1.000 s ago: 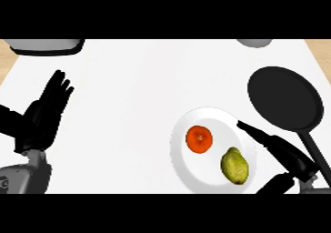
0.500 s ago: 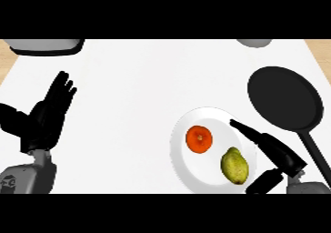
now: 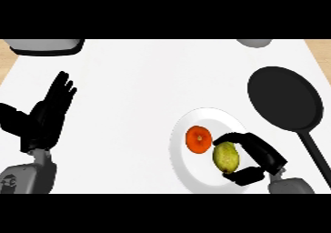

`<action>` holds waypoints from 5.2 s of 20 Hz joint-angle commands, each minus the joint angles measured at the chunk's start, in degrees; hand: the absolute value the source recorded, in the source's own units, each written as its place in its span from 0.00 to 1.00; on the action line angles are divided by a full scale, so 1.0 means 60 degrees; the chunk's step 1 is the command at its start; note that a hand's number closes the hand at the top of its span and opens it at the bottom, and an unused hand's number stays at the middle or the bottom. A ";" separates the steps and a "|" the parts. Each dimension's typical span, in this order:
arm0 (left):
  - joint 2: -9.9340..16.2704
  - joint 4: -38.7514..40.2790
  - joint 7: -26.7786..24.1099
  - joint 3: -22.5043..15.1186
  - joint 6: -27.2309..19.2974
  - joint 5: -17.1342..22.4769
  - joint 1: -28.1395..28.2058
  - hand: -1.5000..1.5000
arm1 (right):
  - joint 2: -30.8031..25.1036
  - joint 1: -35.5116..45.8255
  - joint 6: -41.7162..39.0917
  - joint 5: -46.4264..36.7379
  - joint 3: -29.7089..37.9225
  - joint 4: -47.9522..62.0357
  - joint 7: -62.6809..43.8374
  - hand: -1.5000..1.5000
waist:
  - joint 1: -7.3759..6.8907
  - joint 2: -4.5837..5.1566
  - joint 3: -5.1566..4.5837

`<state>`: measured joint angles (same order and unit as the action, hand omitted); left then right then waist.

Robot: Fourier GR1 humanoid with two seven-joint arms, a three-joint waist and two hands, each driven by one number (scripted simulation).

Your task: Pick the pear from the plate and place it in the pan

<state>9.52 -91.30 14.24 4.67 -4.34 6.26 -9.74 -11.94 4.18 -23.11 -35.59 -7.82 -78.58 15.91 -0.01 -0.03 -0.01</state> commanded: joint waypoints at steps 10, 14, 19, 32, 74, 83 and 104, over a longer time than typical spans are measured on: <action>-0.0084 0.0435 -0.0543 0.0266 0.0413 -0.0041 0.0012 0.50 | 0.0521 0.0328 0.1277 -0.0218 0.0393 0.1767 0.1793 1.00 | 0.0007 0.0007 0.0003; -0.0101 0.0215 0.0026 0.0119 -0.0054 -0.0428 -0.0372 0.50 | 0.0226 -0.0149 0.1272 0.0236 0.1021 0.0368 0.1324 1.00 | 0.0056 -0.0008 0.0002; 0.0127 0.0241 -0.0011 0.0413 0.0268 -0.0066 -0.0121 0.50 | 0.0450 0.0071 0.3067 -0.2944 -0.0303 -0.0807 -0.1603 1.00 | 0.0075 -0.0065 -0.0040; -0.0188 0.0119 -0.0370 0.0170 0.0198 -0.0272 0.0334 0.50 | 0.0567 0.1473 0.0601 -0.6857 -0.1873 -0.6446 -0.6426 1.00 | 0.0098 -0.0039 -0.0013; -0.0232 -0.0106 0.0036 0.0166 0.0462 -0.0136 -0.0252 0.50 | -0.2643 0.6302 0.6461 -0.3311 0.5734 0.9196 0.0087 0.00 | -0.0414 0.0158 0.0030; -0.0041 0.0125 -0.0133 0.0349 0.0623 -0.0119 -0.0134 0.50 | -0.3281 0.6499 0.5727 -0.2250 0.6550 1.0553 0.2313 0.00 | -0.0296 0.0134 0.0033; -0.0231 0.0154 -0.0280 0.0317 0.0446 -0.0236 -0.0022 0.50 | -0.6480 0.3727 -0.1705 0.1531 0.9513 1.1396 0.6075 0.00 | -0.0039 0.0078 0.0044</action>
<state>7.98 -91.03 12.67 6.30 -1.85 4.69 -9.34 -48.29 31.66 -23.34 -27.47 49.22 -9.97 44.70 -0.57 0.54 0.26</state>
